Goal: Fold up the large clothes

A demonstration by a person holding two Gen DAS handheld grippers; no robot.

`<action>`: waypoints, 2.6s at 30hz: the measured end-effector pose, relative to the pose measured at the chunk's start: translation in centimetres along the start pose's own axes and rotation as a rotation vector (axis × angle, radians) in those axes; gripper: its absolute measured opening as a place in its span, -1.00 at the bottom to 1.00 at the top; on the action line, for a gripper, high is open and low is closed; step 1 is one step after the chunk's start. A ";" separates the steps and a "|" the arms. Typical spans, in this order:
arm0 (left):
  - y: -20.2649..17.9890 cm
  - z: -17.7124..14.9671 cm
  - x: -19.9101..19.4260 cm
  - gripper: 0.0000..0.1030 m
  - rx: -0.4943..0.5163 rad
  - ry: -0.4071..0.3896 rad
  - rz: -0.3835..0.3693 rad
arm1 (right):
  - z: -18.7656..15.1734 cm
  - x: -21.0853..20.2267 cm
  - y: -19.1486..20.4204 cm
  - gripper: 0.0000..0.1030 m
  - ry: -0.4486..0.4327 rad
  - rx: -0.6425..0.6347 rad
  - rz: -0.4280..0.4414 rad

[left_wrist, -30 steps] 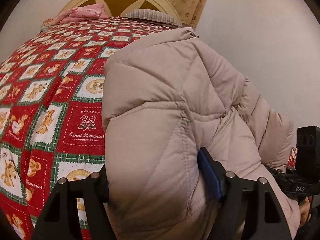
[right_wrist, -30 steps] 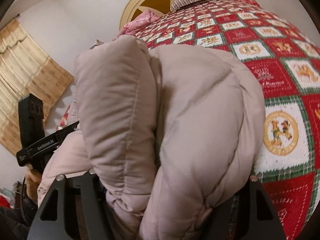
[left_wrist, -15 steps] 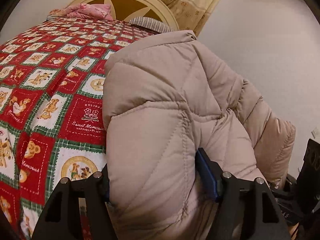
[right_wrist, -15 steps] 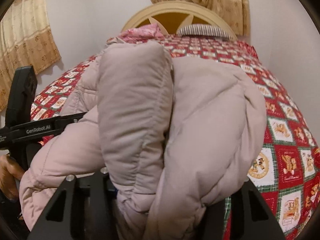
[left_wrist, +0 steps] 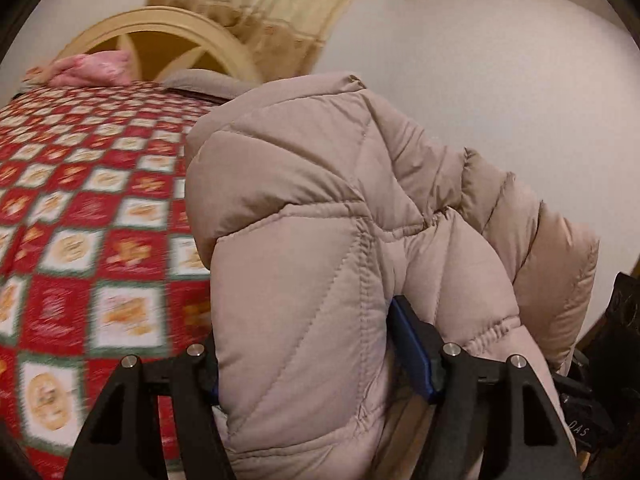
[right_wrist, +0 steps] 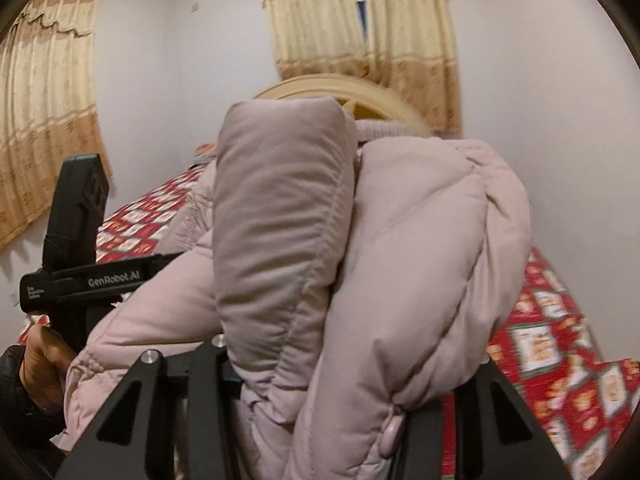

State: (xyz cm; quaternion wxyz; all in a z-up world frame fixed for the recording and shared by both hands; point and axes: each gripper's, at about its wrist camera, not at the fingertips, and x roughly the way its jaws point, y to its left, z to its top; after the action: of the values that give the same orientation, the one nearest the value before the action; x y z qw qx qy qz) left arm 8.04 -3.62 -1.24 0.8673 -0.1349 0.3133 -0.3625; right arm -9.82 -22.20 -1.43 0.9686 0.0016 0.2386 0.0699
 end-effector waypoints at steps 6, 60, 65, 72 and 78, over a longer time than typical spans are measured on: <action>-6.0 1.3 5.3 0.30 0.069 0.052 -0.118 | 0.7 -3.6 -4.6 -0.12 -0.037 -0.013 -0.147; -12.8 -0.5 28.2 0.91 0.325 0.242 0.329 | -4.1 5.5 -27.5 0.11 0.212 0.376 -0.520; -12.3 -0.3 29.4 0.93 0.300 0.249 0.326 | -4.5 6.3 -29.3 0.16 0.220 0.438 -0.459; -11.5 -0.2 30.2 0.96 0.262 0.287 0.303 | -4.7 6.9 -29.8 0.17 0.258 0.486 -0.442; -11.6 -0.2 28.7 0.96 0.294 0.293 0.278 | -3.8 7.4 -28.0 0.23 0.244 0.417 -0.533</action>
State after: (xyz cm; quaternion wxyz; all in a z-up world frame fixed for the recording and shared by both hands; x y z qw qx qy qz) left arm 17.09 -32.19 -8.85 0.8646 0.0911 0.3949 -0.2969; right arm -1.30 -49.06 -9.21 0.8961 0.1285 0.3536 -0.2356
